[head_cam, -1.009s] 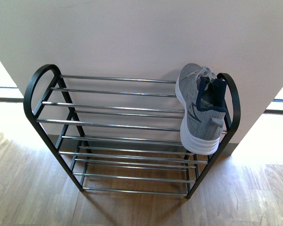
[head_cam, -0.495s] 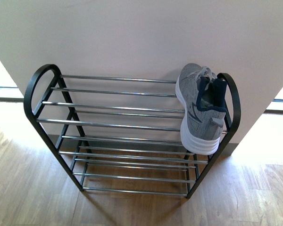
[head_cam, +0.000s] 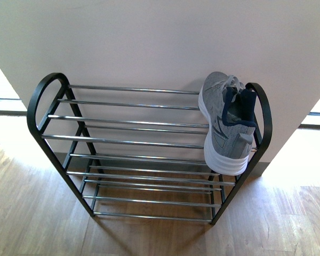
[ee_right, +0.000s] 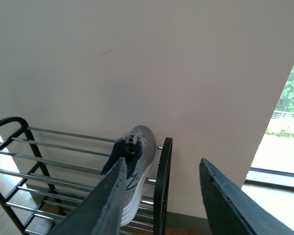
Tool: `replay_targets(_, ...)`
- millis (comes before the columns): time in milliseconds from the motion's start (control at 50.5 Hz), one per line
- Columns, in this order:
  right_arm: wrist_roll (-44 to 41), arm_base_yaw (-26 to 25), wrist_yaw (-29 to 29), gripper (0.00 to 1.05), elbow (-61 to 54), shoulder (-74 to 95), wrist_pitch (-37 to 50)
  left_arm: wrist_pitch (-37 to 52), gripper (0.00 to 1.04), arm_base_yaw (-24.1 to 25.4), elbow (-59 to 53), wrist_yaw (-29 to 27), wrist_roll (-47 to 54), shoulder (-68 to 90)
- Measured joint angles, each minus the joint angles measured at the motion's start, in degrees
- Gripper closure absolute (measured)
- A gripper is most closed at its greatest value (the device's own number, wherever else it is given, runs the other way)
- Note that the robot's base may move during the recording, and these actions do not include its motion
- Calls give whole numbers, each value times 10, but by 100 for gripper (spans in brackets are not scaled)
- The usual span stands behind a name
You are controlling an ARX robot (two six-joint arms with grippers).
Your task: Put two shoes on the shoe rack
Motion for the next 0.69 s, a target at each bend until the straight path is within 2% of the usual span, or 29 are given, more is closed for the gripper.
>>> replay_targets(79,0,0,0,47,0,0,0,4,103,2,-1,10,-7,-2)
replay_targets(198,0,0,0,29,0,0,0,68,103,24,-25,118,-72,-24)
replay_targets(336,1,0,0,8,0,0,0,81,103,4,-20,215,-227,-18)
replay_targets(416,1,0,0,9,0,0,0,103,103,-28,-11,222,-302,11)
replay_targets(534,1,0,0,9,0,0,0,179,103,-98,17,195,-390,106)
replay_targets(693,1,0,0,9,0,0,0,263,103,-132,54,213,-418,230)
